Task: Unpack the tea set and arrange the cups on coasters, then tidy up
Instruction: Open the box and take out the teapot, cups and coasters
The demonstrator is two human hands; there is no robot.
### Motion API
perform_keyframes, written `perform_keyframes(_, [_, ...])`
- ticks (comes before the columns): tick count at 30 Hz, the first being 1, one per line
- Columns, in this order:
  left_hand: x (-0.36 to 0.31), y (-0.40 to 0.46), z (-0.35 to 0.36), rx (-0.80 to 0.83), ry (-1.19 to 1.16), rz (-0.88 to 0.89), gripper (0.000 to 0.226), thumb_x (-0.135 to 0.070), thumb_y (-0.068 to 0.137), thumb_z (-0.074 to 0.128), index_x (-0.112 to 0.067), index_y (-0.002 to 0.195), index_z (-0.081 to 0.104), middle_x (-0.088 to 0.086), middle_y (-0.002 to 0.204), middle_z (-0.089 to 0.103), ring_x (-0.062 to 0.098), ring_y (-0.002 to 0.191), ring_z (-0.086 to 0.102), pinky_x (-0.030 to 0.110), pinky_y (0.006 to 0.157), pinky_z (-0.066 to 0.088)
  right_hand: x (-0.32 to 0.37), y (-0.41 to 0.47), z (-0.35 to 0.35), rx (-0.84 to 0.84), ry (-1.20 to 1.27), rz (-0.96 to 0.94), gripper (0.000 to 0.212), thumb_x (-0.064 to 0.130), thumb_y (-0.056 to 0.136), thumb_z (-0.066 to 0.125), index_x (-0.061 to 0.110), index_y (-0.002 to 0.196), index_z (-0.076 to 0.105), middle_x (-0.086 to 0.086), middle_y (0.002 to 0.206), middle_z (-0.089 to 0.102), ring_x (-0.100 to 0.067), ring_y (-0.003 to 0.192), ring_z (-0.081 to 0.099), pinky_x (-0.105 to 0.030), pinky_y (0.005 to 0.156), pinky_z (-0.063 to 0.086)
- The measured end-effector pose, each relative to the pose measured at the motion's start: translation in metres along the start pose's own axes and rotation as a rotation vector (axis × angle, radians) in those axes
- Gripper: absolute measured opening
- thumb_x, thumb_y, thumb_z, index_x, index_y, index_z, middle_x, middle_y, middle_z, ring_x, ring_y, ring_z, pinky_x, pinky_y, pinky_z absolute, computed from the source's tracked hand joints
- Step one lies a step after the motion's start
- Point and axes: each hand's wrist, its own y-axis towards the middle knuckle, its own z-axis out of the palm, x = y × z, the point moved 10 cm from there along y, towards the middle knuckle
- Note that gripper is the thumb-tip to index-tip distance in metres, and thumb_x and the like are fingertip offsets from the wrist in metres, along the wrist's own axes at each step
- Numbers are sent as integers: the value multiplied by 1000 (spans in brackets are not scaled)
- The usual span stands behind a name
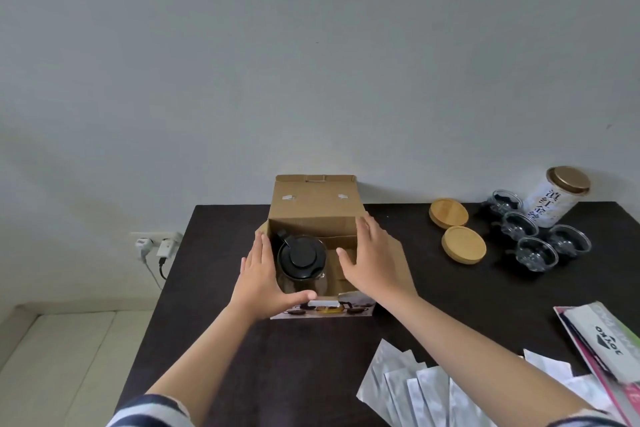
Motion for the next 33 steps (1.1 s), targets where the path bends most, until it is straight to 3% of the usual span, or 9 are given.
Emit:
perform_keyframes(2, [-1,1,1,-7,-34,18,151,-93,42,54,-11,148,-16,9,158,-10,23,146,-10,48,116,3,26,1,1,74,72,-105,71,45,91,56,13,148,28,-3,155,27,-19,142,26,-34,114,31])
perform_keyframes(5, [-2,1,0,-20,-75,31,152,-90,43,60,-11,148,-15,8,159,-7,21,146,-10,49,115,4,50,6,22,315,204,-84,83,51,85,63,16,150,25,-1,154,28,-17,140,29,-32,110,31])
perform_keyframes(8, [-3,-2,0,0,-121,18,152,-88,42,60,-11,146,-20,7,158,-13,21,145,-10,50,118,8,65,8,46,512,173,-69,98,57,75,71,16,150,23,-3,154,28,-20,138,33,-34,109,35])
perform_keyframes(11, [-3,-4,-1,-1,-175,11,153,-91,40,57,-14,146,-21,5,158,-15,21,145,-10,50,117,15,71,8,60,595,101,-79,108,56,68,77,16,151,20,-4,154,25,-24,138,34,-39,107,40])
perform_keyframes(19, [-3,-4,-2,-25,-204,-1,149,-90,43,60,-17,148,-18,3,158,-12,19,146,-9,47,118,16,70,16,37,491,80,-90,99,47,63,81,16,144,34,-3,144,40,-23,128,43,-37,99,46])
perform_keyframes(23, [-2,-5,0,-15,-203,-20,149,-87,44,62,-16,148,-18,1,158,-14,18,145,-9,48,118,14,59,24,-19,454,285,-70,75,46,55,85,24,121,57,7,117,63,-16,109,59,-34,88,53])
perform_keyframes(28, [1,-4,1,-20,-212,-38,150,-93,41,55,-18,148,-18,-3,158,-14,21,146,-3,48,117,18,11,47,-116,237,437,45,77,34,61,86,16,129,53,5,118,59,-16,107,56,-24,84,47])
perform_keyframes(33, [0,-3,2,-22,-200,-31,149,-93,41,53,-16,148,-17,-3,157,-15,20,146,-5,48,117,18,-50,66,-151,52,268,209,74,27,66,86,2,127,53,-1,111,56,-19,106,52,-30,86,41])
